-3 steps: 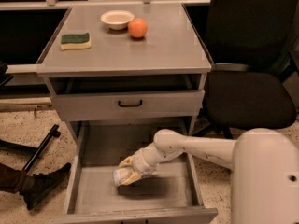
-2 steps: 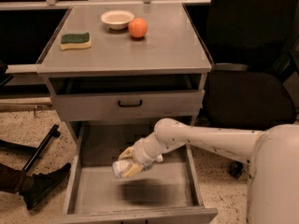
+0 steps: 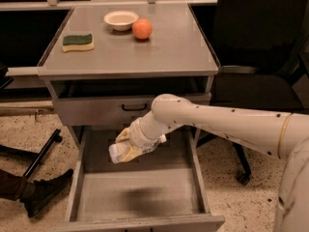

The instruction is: Pick blue plastic bottle from middle drawer and place on counter

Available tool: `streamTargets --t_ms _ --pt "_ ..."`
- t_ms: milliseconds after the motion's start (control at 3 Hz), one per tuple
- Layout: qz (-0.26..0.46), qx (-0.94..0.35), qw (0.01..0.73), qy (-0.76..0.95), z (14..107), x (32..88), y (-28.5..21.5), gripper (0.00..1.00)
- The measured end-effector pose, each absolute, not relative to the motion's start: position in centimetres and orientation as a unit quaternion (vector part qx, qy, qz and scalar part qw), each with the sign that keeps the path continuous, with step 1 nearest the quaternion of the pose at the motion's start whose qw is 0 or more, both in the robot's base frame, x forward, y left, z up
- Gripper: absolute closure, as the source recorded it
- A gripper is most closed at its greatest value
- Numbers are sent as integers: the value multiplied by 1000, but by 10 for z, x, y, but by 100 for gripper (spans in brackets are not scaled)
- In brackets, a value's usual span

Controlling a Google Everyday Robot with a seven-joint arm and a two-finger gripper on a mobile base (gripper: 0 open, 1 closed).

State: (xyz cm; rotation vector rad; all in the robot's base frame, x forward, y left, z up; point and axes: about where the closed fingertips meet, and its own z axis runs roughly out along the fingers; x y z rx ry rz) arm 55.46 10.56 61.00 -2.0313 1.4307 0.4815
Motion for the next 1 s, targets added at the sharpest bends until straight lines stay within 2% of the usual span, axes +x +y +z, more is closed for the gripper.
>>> streamTargets --t_ms 333,667,1000 --pt "179 -769 301 535 621 557 107 100" --pt "134 -788 336 499 699 573 111 100" --pt "49 -803 387 451 810 600 105 100"
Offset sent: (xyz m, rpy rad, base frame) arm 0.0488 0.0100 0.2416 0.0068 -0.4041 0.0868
